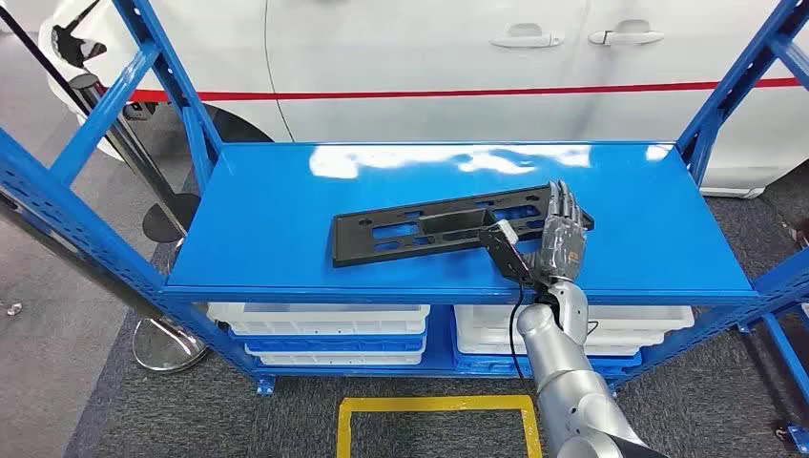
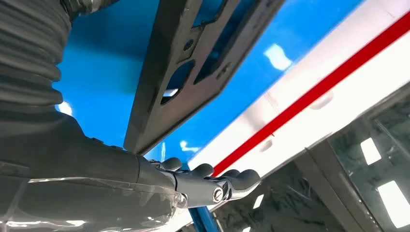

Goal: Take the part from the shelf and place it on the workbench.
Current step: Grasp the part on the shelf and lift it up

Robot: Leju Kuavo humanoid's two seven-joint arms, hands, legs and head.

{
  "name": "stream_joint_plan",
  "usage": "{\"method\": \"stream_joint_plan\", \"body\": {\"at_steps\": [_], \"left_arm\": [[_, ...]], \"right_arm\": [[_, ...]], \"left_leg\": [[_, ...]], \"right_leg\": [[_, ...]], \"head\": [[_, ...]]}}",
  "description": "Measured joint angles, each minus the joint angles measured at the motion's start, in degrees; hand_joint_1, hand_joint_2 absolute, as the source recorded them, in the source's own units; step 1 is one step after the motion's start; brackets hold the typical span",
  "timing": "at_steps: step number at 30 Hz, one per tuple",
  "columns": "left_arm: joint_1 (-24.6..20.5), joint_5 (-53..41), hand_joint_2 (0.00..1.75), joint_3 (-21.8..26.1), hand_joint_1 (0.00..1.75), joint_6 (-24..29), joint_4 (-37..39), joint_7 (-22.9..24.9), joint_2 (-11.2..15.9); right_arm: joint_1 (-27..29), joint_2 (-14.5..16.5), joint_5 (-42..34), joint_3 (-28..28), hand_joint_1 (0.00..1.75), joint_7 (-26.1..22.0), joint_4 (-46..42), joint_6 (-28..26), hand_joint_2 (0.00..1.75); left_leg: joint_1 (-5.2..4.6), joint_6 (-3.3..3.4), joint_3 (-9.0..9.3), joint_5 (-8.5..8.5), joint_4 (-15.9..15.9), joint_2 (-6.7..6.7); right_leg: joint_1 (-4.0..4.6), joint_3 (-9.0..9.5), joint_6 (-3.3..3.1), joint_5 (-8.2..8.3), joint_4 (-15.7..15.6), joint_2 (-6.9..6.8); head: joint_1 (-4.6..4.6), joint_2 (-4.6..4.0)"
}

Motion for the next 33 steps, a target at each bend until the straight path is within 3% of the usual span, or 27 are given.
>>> {"method": "stream_joint_plan", "body": {"at_steps": [1,5,7,8,10,11,12,13,15,17,22,24,26,27,28,29,31,33], "left_arm": [[-0.05,0.03,0.0,0.0,0.0,-0.01,0.01,-0.19,0.02],[-0.26,0.11,0.0,0.02,0.0,0.08,0.03,-1.07,0.04],[-0.36,0.13,0.0,0.03,0.0,0.46,0.03,-1.53,-0.09],[-0.48,0.14,0.0,0.04,0.0,0.77,0.03,-1.75,-0.15],[-0.69,0.16,0.0,0.09,0.0,1.39,0.03,-2.07,-0.2],[-0.75,0.16,0.0,0.1,0.0,1.67,0.03,-2.2,-0.2],[-0.78,0.16,0.0,0.11,0.0,1.94,0.03,-2.33,-0.2],[-0.8,0.16,0.0,0.13,0.0,2.21,0.03,-2.46,-0.2],[-0.86,0.16,0.0,0.15,0.0,2.64,0.03,-2.68,-0.25],[-1.12,0.16,0.0,0.21,0.0,2.99,0.03,-2.96,-0.31],[-1.56,0.32,0.0,0.58,0.0,3.5,0.03,-3.38,-0.35],[-1.67,0.52,0.0,0.67,0.0,3.78,0.03,-3.57,-0.38],[-1.7,0.65,0.0,0.75,0.0,3.97,0.03,-3.67,-0.41],[-1.68,0.68,0.0,0.78,0.0,4.02,0.03,-3.67,-0.41],[-1.66,0.71,0.0,0.81,0.0,4.05,0.03,-3.67,-0.41],[-1.67,0.73,0.0,0.85,0.0,4.1,0.03,-3.69,-0.41],[-1.74,0.78,0.0,0.98,0.0,4.22,0.03,-3.79,-0.41],[-1.78,0.84,0.0,1.16,0.0,4.33,0.03,-3.99,-0.41]], "right_arm": [[0.01,0.07,0.06,-0.04,0.0,-0.16,0.05,0.01,1.75],[0.27,0.59,0.03,-0.18,1.72,-1.4,0.15,0.01,1.75],[0.33,0.8,-0.32,-0.2,1.75,-2.52,0.1,-0.01,1.75],[0.28,0.84,-0.54,-0.2,1.75,-3.07,0.06,-0.01,1.75],[0.35,0.91,-1.04,-0.23,1.75,-3.97,0.02,-0.01,1.75],[0.5,0.94,-1.3,-0.25,1.75,-4.34,0.01,-0.01,1.75],[0.67,0.97,-1.49,-0.26,1.75,-4.63,-0.05,-0.01,1.75],[0.79,1.03,-1.61,-0.27,1.75,-4.86,-0.18,-0.01,1.75],[0.84,1.21,-1.78,-0.27,1.75,-5.27,-0.76,-0.01,1.75],[0.74,1.46,-2.36,-0.27,1.75,-5.8,-1.39,0.0,1.75],[0.31,1.87,-3.78,-0.27,1.75,-6.65,-2.93,-0.09,1.75],[0.18,1.99,-4.39,-0.27,1.75,-6.67,-3.36,-0.07,1.75],[0.25,2.09,-4.86,-0.27,1.75,-6.69,-3.49,-0.06,1.75],[0.32,2.12,-4.94,-0.27,1.75,-6.72,-3.49,-0.05,1.75],[0.38,2.13,-5.04,-0.27,1.75,-6.74,-3.5,-0.05,1.75],[0.41,2.13,-5.18,-0.27,1.75,-6.75,-3.54,-0.05,1.75],[0.4,2.15,-5.73,-0.26,1.75,-6.83,-3.73,-0.05,1.75],[0.42,2.16,-6.68,-0.25,1.75,-7.08,-3.9,-0.05,1.75]], "left_leg": [[-0.17,0.19,-0.04,0.18,-0.88,0.01],[-0.42,1.3,0.47,1.83,-2.91,-0.02],[-0.13,1.75,0.99,2.38,-3.69,0.07],[0.03,1.98,1.25,2.52,-4.04,0.12],[-0.02,2.24,1.44,2.37,-4.12,0.15],[-0.03,2.32,1.47,2.23,-4.06,0.13],[-0.01,2.3,1.51,2.06,-3.95,0.08],[0.05,2.2,1.56,1.83,-3.76,0.03],[0.19,1.77,1.67,1.14,-3.1,-0.07],[0.08,1.12,1.5,0.45,-2.3,-0.14],[0.25,-0.28,1.34,-0.8,-1.12,-0.06],[0.35,-0.6,-0.69,-3.6,3.79,0.06],[0.36,-0.75,-4.27,-6.66,11.11,0.08],[0.36,-0.75,-5.46,-7.11,13.3,0.08],[0.35,-0.68,-5.65,-6.44,13.4,0.08],[0.35,-0.53,-4.75,-4.83,11.3,0.08],[0.25,-0.08,-1.13,-1.11,3.71,0.08],[-0.03,0.28,1.26,0.28,-1.22,0.05]], "right_leg": [[0.08,0.03,0.13,-0.13,0.14,0.06],[0.27,0.02,1.18,-0.92,0.37,0.27],[0.25,-0.41,1.74,-2.03,1.6,0.17],[0.18,-1.38,2.05,-3.32,3.67,0.1],[-0.18,-4.86,2.59,-6.52,10.41,0.0],[-0.4,-6.69,2.83,-7.49,13.56,-0.03],[-0.61,-7.82,3.04,-7.43,15.18,-0.07],[-0.84,-7.97,3.21,-6.28,14.77,-0.12],[-1.24,-5.55,3.45,-2.17,8.64,-0.24],[-1.24,-3.05,3.33,-0.04,3.0,-0.3],[-0.88,-1.98,1.5,-0.17,1.31,-0.23],[-0.88,-1.51,0.84,-0.22,1.02,-0.36],[-0.66,-1.39,0.54,-0.33,1.01,-0.44],[-0.54,-1.36,0.5,-0.37,1.02,-0.43],[-0.46,-1.31,0.48,-0.39,1.03,-0.42],[-0.4,-1.24,0.49,-0.42,1.05,-0.4],[-0.28,-1.07,0.66,-0.55,1.12,-0.37],[-0.15,-1.09,1.08,-0.64,1.2,-0.34]], "head": [[-0.01,0.0],[0.0,0.0],[0.02,0.0],[0.02,0.0],[0.03,0.0],[0.03,0.0],[0.03,0.0],[0.03,0.0],[0.03,0.0],[0.02,0.0],[-0.01,0.0],[-0.01,0.0],[-0.01,0.0],[-0.02,0.0],[-0.02,0.0],[-0.02,0.0],[0.0,0.0],[0.01,0.0]]}}
